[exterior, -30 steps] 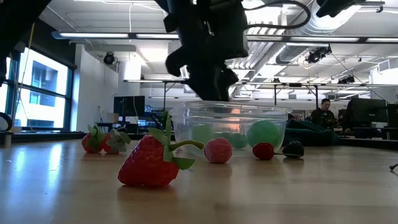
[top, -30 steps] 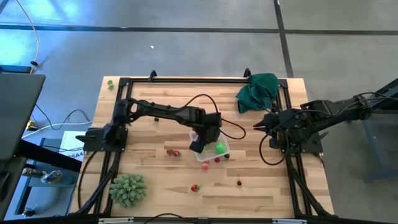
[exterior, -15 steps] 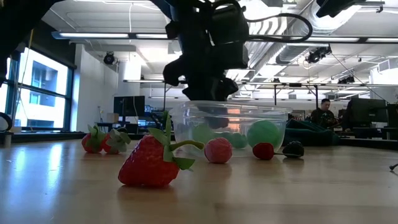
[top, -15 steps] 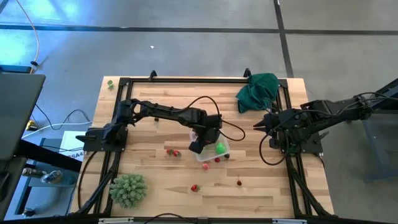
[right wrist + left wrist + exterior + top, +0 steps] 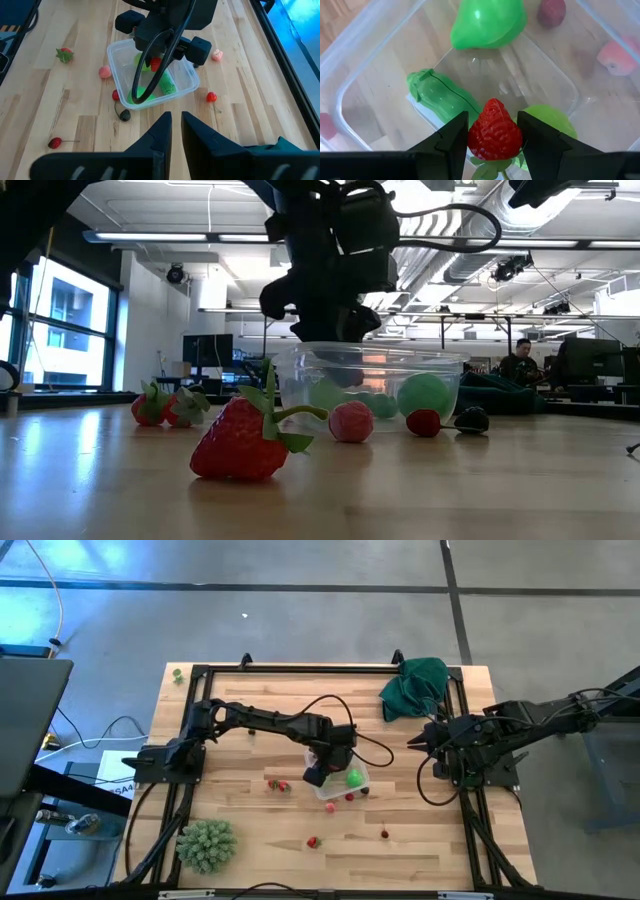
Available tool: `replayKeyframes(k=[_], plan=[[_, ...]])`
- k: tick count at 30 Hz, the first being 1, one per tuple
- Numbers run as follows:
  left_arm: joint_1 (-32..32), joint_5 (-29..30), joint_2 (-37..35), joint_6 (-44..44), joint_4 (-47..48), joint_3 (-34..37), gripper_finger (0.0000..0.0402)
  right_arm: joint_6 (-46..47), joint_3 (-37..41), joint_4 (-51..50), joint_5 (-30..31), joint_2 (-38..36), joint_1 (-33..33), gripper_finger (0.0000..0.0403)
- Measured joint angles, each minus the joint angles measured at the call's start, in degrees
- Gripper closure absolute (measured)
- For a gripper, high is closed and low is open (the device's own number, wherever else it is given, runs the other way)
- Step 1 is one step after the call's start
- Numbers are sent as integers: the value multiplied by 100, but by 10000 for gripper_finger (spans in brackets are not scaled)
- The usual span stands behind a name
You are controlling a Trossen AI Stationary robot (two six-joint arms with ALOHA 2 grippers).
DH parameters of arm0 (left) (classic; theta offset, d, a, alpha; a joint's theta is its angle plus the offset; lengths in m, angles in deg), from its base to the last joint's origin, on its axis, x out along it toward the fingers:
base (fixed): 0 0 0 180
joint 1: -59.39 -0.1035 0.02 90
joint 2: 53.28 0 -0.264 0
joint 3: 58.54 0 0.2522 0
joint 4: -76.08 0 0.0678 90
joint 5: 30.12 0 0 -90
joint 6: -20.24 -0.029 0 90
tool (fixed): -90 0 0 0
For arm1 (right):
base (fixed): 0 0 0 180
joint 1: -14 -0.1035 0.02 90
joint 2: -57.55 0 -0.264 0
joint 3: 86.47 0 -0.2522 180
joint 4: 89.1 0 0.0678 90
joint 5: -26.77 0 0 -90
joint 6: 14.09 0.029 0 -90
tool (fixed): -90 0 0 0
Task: Pick and placing Produce into tupperware
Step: Put the red strawberry into the transparent container
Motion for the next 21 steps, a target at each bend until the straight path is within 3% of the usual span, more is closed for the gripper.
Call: replayKeyframes(k=[21], plan=[[0, 0, 0, 10, 13, 0, 245, 0, 0, 0, 0, 0, 1, 371]])
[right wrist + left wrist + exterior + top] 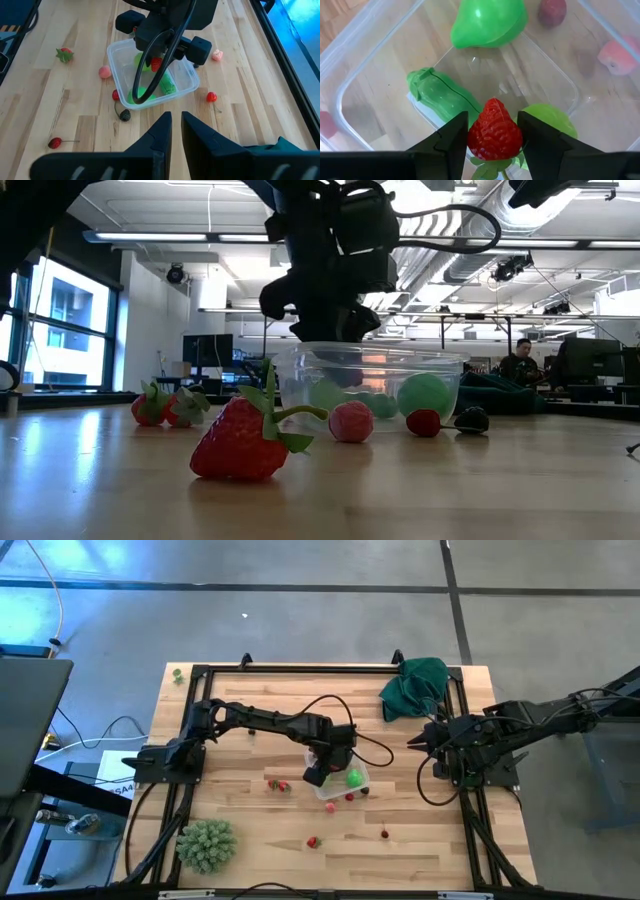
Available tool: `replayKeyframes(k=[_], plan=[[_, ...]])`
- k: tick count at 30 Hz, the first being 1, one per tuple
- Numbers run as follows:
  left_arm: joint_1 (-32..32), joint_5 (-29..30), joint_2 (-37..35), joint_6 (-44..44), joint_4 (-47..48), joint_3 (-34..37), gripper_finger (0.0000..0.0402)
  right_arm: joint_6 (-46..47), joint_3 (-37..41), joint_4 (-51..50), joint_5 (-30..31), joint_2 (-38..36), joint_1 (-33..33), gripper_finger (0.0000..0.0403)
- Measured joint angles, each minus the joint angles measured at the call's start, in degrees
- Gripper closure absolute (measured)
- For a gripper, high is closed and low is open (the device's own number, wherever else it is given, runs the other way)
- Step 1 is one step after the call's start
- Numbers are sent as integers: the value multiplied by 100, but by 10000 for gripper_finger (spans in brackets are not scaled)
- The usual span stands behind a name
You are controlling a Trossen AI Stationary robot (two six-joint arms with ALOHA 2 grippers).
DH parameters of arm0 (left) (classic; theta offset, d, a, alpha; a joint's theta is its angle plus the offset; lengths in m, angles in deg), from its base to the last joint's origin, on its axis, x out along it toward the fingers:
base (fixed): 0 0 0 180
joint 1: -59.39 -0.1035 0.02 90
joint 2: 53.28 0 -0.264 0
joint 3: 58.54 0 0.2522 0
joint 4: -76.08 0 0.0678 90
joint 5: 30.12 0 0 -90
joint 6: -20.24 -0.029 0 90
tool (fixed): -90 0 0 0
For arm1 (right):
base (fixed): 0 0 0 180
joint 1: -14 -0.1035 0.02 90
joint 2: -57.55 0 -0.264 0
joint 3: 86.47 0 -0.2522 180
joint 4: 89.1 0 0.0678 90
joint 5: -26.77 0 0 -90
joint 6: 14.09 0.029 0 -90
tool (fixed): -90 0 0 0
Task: Pick and placing Produce into tupperware
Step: Put the red strawberry into the transparent container, then put the pink peach into the transparent container
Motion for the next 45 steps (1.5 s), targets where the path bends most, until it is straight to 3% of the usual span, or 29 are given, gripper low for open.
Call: replayKeyframes(k=[9, 15, 20, 30, 35, 40, 45], plan=[[2, 88, -2, 127, -4, 0, 165, 0, 0, 0, 0, 0, -1, 371], [0, 112, -7, 147, 4, 0, 135, 0, 0, 0, 0, 0, 0, 371], [-2, -256, -94, 419, 196, 0, 135, 0, 0, 0, 0, 0, -2, 371], [-2, -220, -775, 560, 904, -173, 170, 0, 0, 0, 0, 0, -2, 371], [-2, 396, -1041, 357, 1689, -882, 185, 0, 0, 0, 0, -2, 0, 371], [-3, 1513, -1061, 88, 2552, -1843, 195, 0, 0, 2, 0, 0, -2, 371], [-88, 2400, -1067, -153, 2931, -2265, 202, -1, 0, 0, 0, -1, -1, 371]])
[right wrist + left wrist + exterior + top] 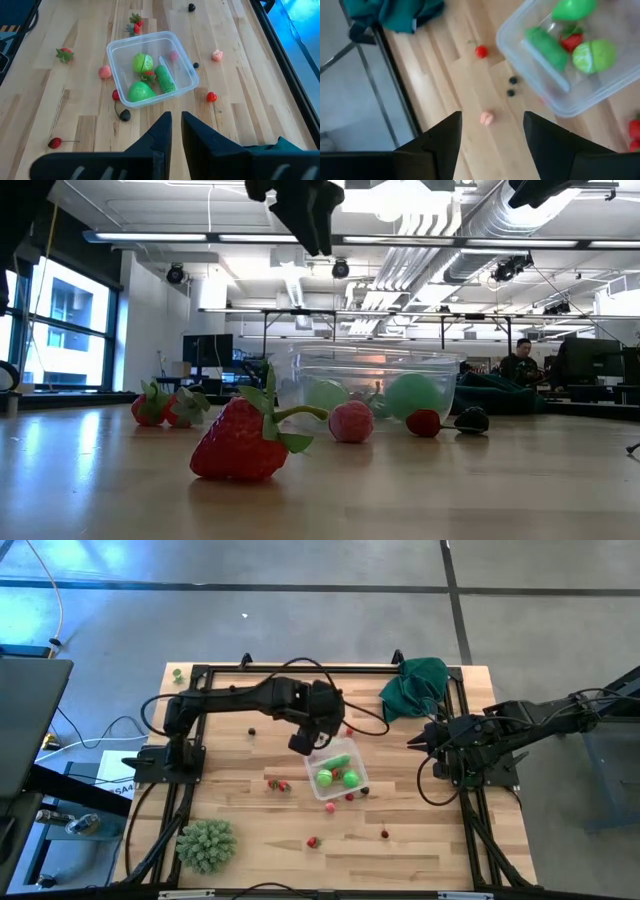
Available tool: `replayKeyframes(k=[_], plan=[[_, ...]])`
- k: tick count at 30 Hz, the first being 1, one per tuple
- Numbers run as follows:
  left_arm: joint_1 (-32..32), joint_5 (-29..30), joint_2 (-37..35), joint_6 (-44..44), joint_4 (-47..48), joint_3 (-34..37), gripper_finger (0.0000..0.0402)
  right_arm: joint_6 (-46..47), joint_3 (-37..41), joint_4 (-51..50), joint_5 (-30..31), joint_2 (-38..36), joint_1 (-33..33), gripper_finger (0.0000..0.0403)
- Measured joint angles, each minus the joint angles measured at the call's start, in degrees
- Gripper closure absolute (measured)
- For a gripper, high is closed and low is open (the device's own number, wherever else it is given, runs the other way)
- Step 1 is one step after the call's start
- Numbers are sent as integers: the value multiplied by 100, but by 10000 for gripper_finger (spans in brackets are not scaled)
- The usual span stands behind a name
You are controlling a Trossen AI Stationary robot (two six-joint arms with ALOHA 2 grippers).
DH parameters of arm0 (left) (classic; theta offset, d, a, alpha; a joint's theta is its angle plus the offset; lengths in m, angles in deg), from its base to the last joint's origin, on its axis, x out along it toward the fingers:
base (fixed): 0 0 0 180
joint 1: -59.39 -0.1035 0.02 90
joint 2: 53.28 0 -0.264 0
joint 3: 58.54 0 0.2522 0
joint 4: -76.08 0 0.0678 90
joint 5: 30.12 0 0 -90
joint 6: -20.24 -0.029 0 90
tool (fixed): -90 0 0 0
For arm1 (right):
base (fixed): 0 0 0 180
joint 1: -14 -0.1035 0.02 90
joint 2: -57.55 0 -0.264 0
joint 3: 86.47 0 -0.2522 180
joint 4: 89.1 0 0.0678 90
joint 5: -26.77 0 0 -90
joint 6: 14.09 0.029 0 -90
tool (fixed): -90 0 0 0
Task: Pick and placing Produce into tupperware
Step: Put the pink peach into the transparent container
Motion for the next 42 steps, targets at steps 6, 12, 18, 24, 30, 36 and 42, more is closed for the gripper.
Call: replayKeyframes(k=[6, 12, 18, 24, 30, 36, 42], plan=[[-410, -96, 11, -60, 267, -45, 211, 1, 0, 0, 0, -1, 1, 371], [-997, -1358, 5, -730, 251, 71, 228, 1, 0, 0, 0, -1, 1, 371], [-1543, -2561, 9, -1560, -335, 1043, 249, 1, 0, 0, 0, 0, 0, 371], [-2044, -2913, 21, -1875, -1561, 2350, 270, 1, 0, 0, 0, -1, -1, 371], [-2482, -2679, 20, -1872, -2132, 2786, 282, 1, 0, 0, 0, -1, 1, 371], [-2530, -2651, 20, -2182, -2188, 2853, 269, 1, 0, 0, 0, -1, 0, 371], [-2260, -2168, 81, -2518, -2629, 2853, 228, 1, 0, 2, 0, 0, 1, 371]])
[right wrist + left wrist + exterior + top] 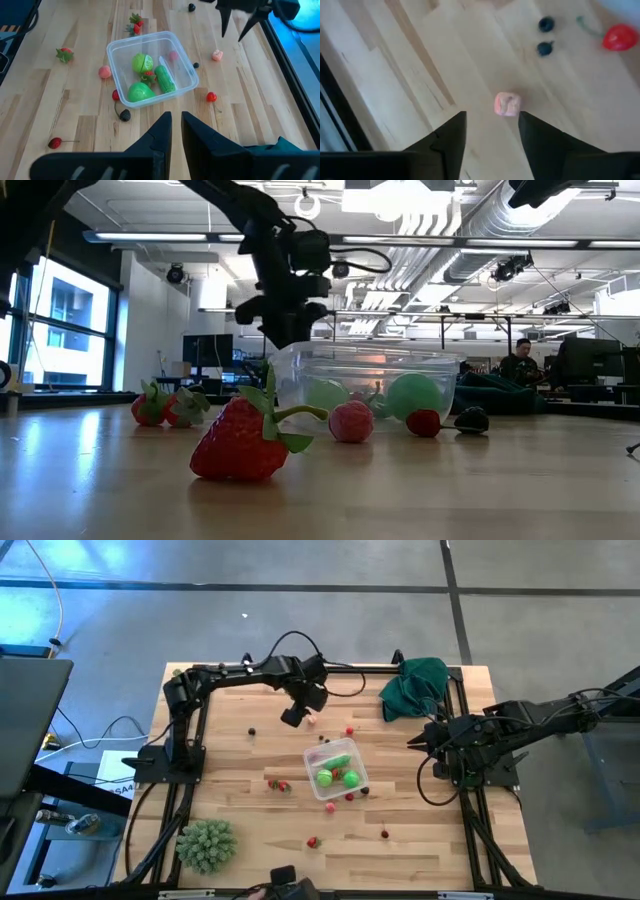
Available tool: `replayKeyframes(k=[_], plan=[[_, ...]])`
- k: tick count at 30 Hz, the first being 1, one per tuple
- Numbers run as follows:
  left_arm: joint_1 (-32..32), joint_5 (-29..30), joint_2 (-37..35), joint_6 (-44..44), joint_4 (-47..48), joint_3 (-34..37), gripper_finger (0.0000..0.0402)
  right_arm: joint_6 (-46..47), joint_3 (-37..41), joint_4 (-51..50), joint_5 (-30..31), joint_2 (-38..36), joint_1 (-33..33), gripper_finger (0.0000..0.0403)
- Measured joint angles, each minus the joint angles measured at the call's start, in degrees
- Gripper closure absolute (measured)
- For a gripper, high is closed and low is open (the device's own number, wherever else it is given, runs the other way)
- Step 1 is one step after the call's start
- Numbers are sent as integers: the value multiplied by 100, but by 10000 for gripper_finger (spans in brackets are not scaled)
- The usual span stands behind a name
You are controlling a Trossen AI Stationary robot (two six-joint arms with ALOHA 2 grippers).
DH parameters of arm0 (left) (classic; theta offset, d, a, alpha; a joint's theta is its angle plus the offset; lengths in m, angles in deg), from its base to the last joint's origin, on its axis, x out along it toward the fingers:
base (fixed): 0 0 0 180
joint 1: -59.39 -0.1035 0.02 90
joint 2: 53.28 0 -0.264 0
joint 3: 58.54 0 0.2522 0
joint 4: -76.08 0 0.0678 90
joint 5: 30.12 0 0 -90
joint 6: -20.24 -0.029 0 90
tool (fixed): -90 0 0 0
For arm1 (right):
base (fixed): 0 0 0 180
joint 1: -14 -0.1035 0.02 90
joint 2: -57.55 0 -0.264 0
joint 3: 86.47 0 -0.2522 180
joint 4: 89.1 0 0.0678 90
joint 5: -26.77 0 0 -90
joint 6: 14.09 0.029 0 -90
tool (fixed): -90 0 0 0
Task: Pick and placing Produce into tupperware
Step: Put the pink peach into the transparent container
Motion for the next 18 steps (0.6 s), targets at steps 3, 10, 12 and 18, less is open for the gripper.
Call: replayKeyframes(k=[3, 10, 12, 18], plan=[[82, 262, 56, -142, -76, -2, 201, 0, 0, -1, 0, -2, -1, 371], [172, 77, 207, -842, -3, 1, 164, 0, 0, -2, 0, -2, 0, 371], [182, 67, 286, -951, -79, 1, 163, 0, 0, -1, 0, 0, -1, 371], [173, 51, 535, -982, 35, 2, 171, 0, 0, -2, 0, -1, 0, 371]])
